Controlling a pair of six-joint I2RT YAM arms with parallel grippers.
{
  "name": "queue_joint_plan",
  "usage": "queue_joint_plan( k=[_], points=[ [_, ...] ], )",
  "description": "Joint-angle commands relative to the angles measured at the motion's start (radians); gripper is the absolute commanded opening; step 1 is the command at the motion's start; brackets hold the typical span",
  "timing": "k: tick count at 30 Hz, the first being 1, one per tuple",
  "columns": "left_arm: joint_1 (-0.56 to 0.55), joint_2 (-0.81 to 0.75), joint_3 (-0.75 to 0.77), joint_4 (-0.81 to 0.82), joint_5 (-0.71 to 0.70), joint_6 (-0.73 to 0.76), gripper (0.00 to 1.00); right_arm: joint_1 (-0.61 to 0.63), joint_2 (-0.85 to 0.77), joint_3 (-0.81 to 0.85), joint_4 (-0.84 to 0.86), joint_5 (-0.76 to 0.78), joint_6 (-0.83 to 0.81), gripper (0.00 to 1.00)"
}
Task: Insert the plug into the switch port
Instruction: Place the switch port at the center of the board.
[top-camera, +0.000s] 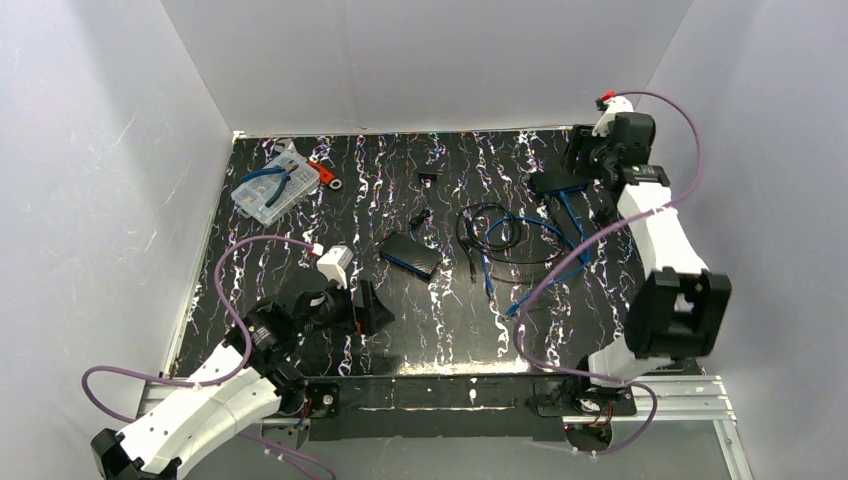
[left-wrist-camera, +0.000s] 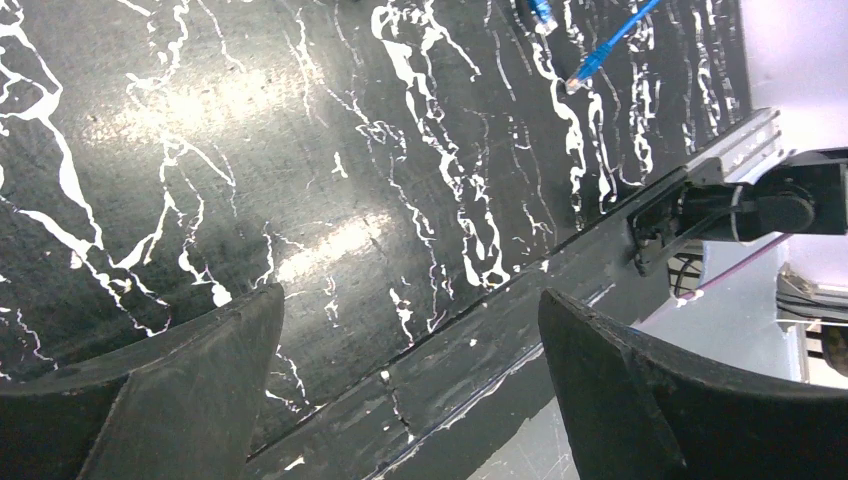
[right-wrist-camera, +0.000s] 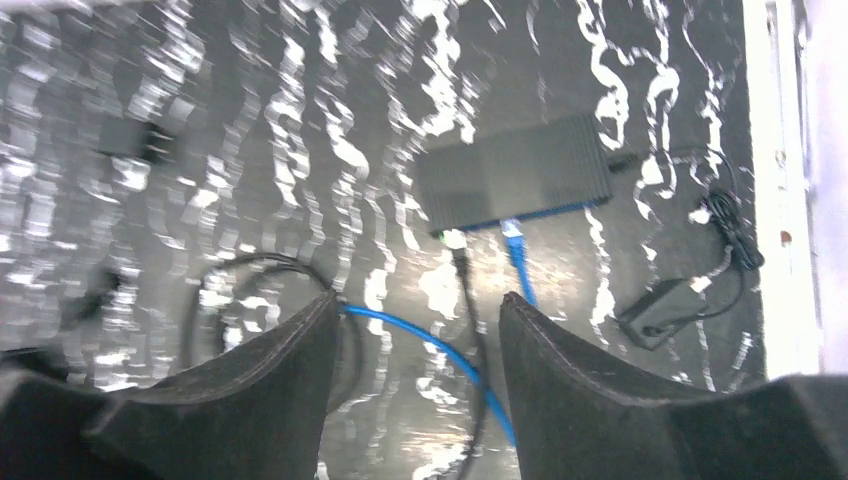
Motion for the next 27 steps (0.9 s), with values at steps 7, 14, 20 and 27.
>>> queue_joint_plan(
  k=[7,14,20,27],
  points=[
    [-0.003,0.324,0.000,0.029,-0.012,0.026,0.98,0.016,-0.484,-0.253,0.054,-0.192,0.157,0.68],
    [-0.005,0.439,-0.045,0.140,0.007,-0.007,0.98,0.021,-0.617,-0.313,0.104,-0.236,0.194,0.70],
    [-0.006,0.452,0.034,0.161,-0.033,-0.039,0.98,0.025,-0.595,-0.326,0.163,-0.292,0.222,0.70],
    [-0.005,0.267,-0.025,0.172,-0.102,-0.076,0.98,0.025,-0.575,-0.402,0.245,-0.253,0.220,0.75]
  ],
)
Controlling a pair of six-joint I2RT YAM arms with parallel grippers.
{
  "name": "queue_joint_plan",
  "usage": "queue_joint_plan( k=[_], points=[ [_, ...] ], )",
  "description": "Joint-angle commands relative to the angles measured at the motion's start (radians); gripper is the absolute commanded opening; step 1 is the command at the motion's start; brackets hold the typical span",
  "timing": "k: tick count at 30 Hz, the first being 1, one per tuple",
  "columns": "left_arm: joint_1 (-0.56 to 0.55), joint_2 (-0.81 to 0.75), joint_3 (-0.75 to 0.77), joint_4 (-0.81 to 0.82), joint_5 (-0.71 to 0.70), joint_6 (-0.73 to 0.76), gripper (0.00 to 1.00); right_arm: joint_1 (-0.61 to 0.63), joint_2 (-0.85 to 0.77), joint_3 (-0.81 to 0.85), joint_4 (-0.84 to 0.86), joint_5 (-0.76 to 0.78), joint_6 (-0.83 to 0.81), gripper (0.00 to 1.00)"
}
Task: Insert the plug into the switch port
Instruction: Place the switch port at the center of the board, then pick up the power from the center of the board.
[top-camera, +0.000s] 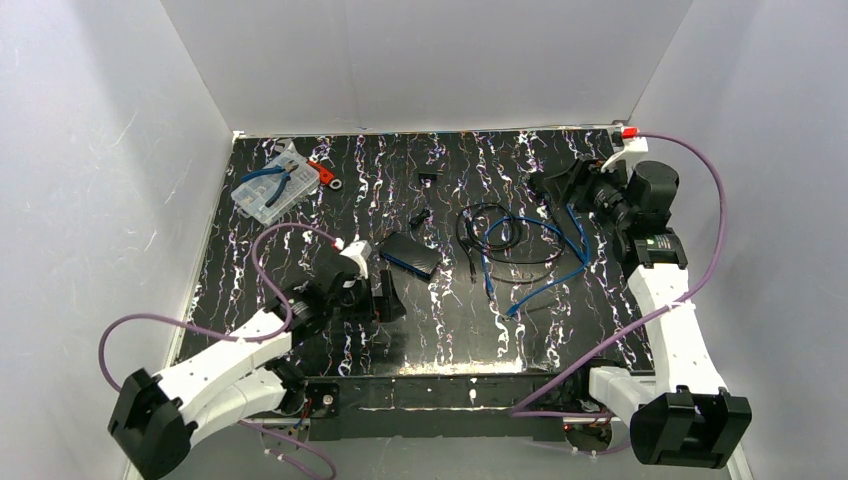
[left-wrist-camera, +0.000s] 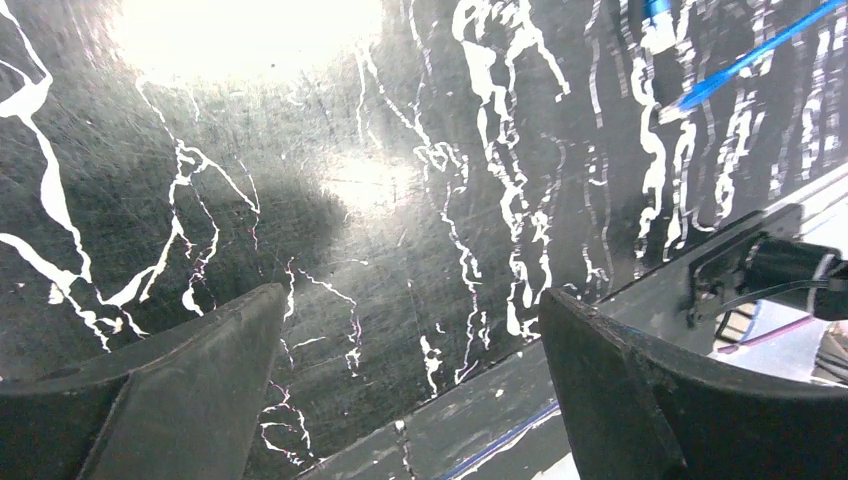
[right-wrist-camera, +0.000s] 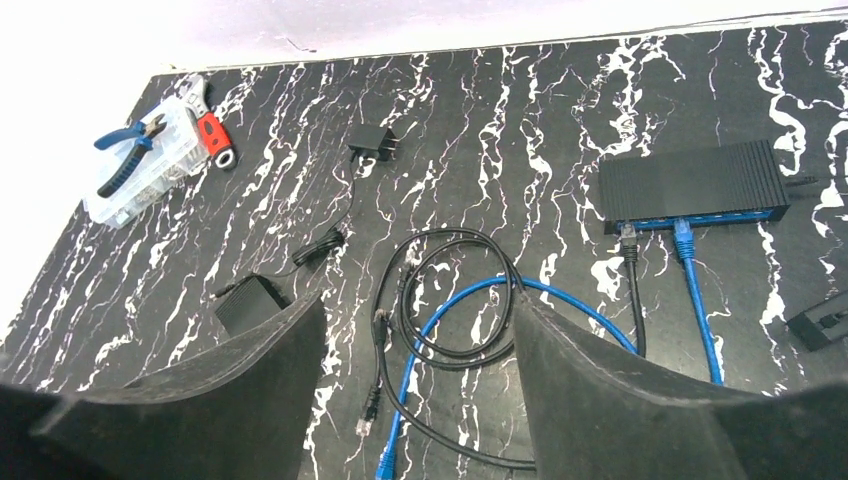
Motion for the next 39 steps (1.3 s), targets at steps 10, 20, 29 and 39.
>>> queue_joint_plan(
  k=[10,20,29,39],
  points=[
    [-0.002,-0.331,-0.007,-0.066,-0.171,0.046,0.98,0.004,0.137,-0.020,0.077,-0.177,0.099,0.80],
    [-0.003,-0.318,0.053,-0.175,-0.268,0.069,0.98,0.283,0.198,0.066,-0.039,-0.104,-0.049,0.80],
    [-0.002,-0.364,0.012,-0.167,-0.259,0.056,0.98,0.447,0.393,0.236,-0.112,0.058,-0.075,0.79],
    [-0.002,-0.406,0.003,-0.190,-0.281,0.059,0.98,0.542,0.682,0.451,-0.127,0.245,0.083,0.77]
  ],
)
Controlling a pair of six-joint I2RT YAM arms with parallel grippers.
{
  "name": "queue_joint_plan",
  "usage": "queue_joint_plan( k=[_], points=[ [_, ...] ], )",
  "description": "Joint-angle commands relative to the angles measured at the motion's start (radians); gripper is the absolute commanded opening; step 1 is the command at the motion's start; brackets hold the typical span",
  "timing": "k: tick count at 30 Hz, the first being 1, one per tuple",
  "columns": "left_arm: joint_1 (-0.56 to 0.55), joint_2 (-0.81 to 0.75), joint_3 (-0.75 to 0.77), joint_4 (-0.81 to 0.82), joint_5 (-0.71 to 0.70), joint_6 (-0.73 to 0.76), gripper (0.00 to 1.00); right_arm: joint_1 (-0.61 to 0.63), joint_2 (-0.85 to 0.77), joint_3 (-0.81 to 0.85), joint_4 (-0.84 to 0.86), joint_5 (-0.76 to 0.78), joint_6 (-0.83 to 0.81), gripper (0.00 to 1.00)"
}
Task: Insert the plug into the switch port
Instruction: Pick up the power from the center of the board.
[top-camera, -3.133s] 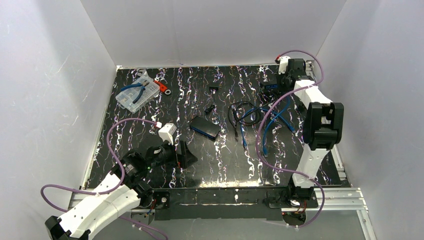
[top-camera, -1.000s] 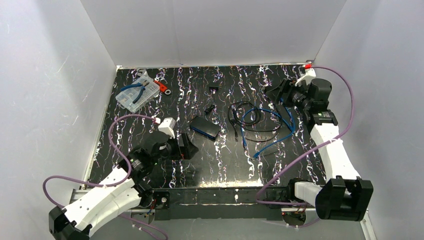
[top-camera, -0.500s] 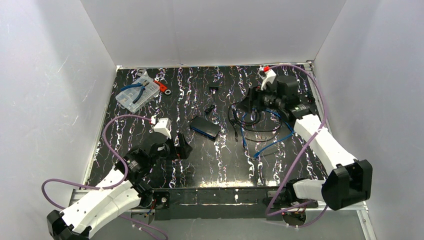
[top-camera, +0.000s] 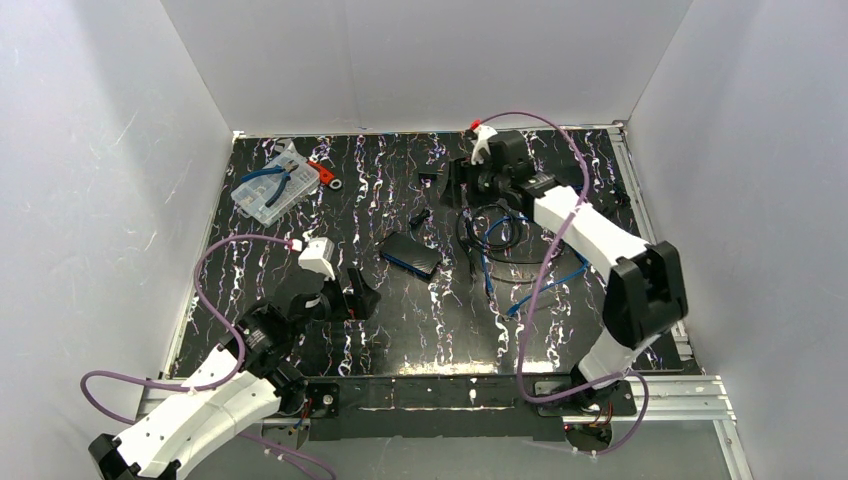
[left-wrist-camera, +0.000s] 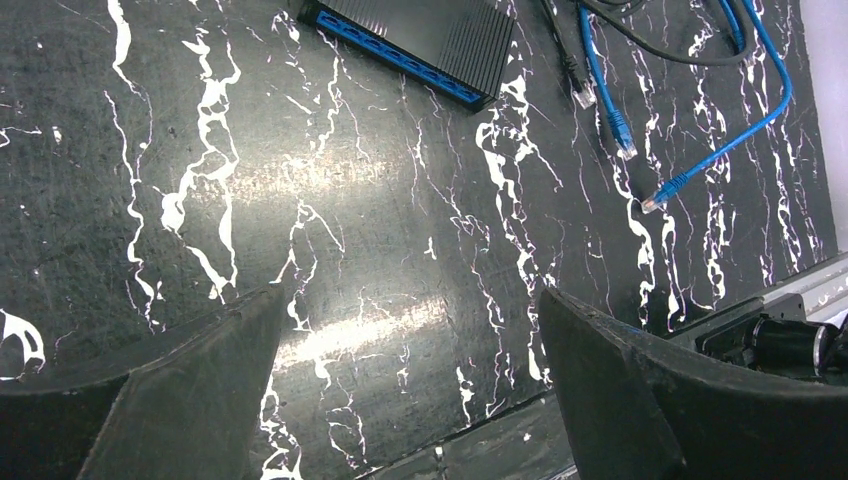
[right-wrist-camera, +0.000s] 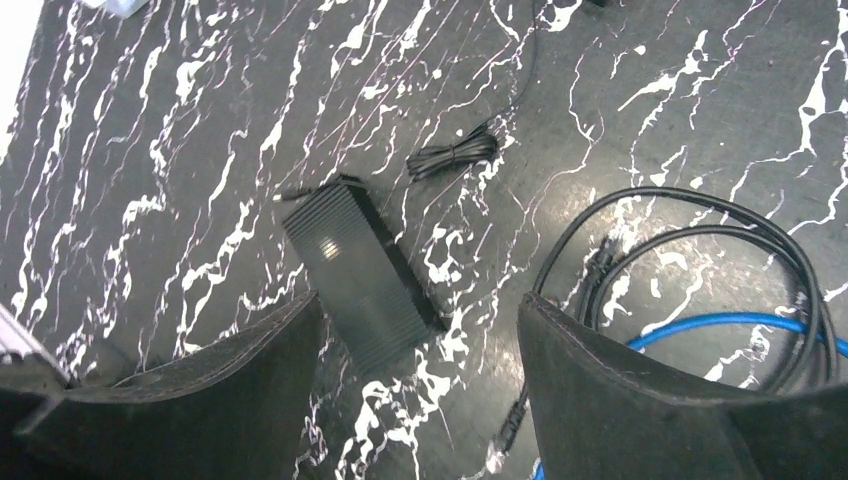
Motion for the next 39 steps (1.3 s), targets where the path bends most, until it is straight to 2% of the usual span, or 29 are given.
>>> queue_joint_plan(
  k=[1,8,14,28,39],
  points=[
    [-0.002,-0.003,-0.008,-0.033,-0.039,0.007,0.98,0.037,0.120,0.126,-0.006,0.119,0.098,0.77],
    [-0.002,-0.002,0.006,-0.037,-0.045,0.014,0.98,0.087,0.291,0.239,0.011,0.200,0.167,0.77],
    [-0.002,0.008,-0.002,-0.028,-0.038,0.011,0.98,0.101,0.430,0.360,-0.065,0.215,0.196,0.78],
    [-0.002,0.009,0.015,-0.041,-0.042,0.008,0.98,0.137,0.593,0.484,-0.110,0.265,0.330,0.80],
    [-0.003,0.000,0.012,-0.043,-0.039,0.007,1.00,0.142,0.650,0.518,-0.145,0.256,0.427,0.80]
  ],
)
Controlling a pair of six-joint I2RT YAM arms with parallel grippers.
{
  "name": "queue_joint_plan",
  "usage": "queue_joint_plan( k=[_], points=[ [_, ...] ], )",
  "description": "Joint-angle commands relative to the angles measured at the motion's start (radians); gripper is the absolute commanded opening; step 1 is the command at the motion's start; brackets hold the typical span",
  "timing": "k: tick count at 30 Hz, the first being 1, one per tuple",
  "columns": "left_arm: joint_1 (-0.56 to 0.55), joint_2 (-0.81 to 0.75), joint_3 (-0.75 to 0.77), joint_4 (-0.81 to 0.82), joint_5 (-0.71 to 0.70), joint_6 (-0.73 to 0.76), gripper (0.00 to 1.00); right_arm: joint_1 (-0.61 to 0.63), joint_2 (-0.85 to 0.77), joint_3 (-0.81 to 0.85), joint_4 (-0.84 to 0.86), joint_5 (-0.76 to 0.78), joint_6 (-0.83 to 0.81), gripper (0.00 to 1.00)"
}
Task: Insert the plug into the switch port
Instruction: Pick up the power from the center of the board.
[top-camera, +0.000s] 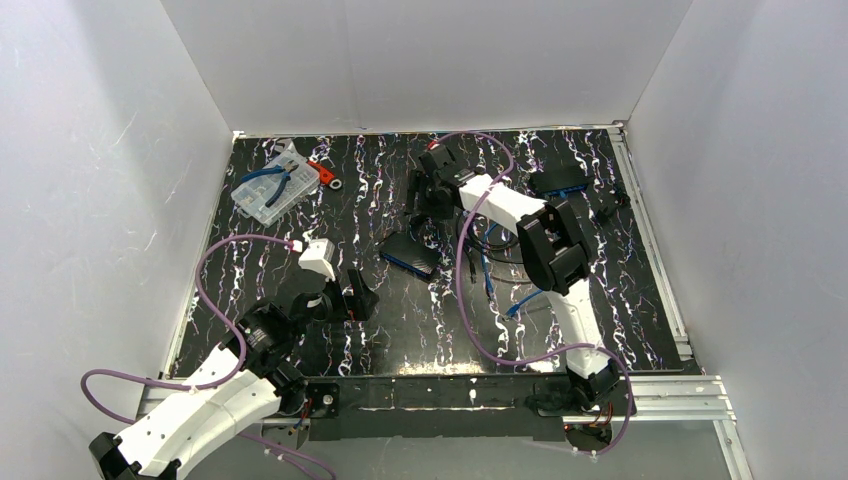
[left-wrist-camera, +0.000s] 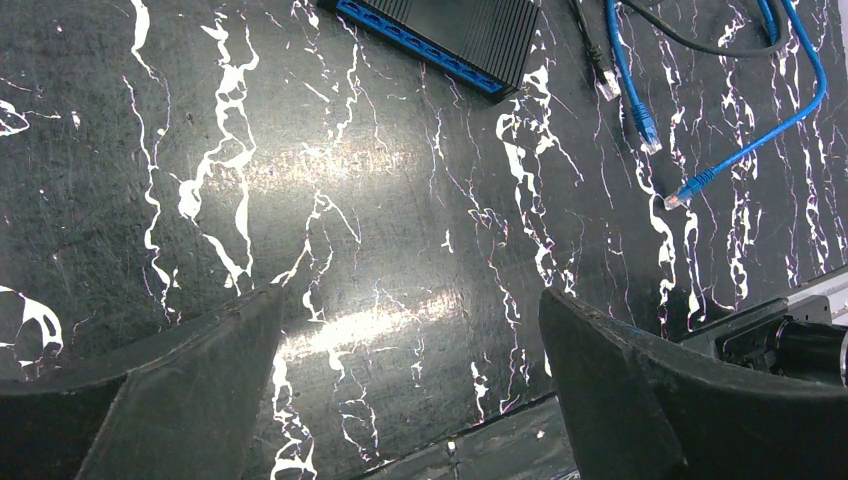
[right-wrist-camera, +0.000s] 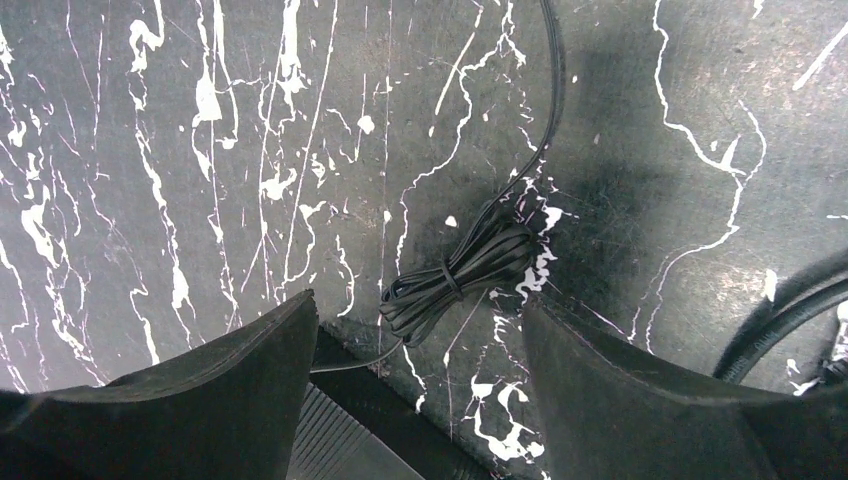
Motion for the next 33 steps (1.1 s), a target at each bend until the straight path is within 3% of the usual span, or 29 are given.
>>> queue_joint_plan(
  k=[1,10,16,29,32,33],
  points=[
    [-0.003,-0.004,0.012,-0.013,-0.018,0.003,1.00,0.003,0.029,0.051,-0.016,0.006,0.060,0.80],
    [-0.002,-0.005,0.014,-0.017,-0.011,0.004,1.00,0.011,0.074,0.090,-0.045,0.029,0.090,0.80],
    [-0.003,-0.008,0.018,-0.025,-0.003,0.000,0.99,0.011,0.106,0.115,-0.067,0.077,0.079,0.71],
    [-0.003,-0.008,0.026,-0.037,0.002,-0.006,1.00,0.011,0.128,0.106,-0.052,0.066,0.043,0.19],
    [-0.002,-0.008,0.034,-0.050,0.002,-0.006,0.99,0.010,0.119,0.103,-0.038,0.049,0.049,0.02],
    [-0.003,-0.010,0.041,-0.059,0.001,-0.006,0.99,0.011,0.114,0.098,-0.031,0.043,0.053,0.01]
  ],
)
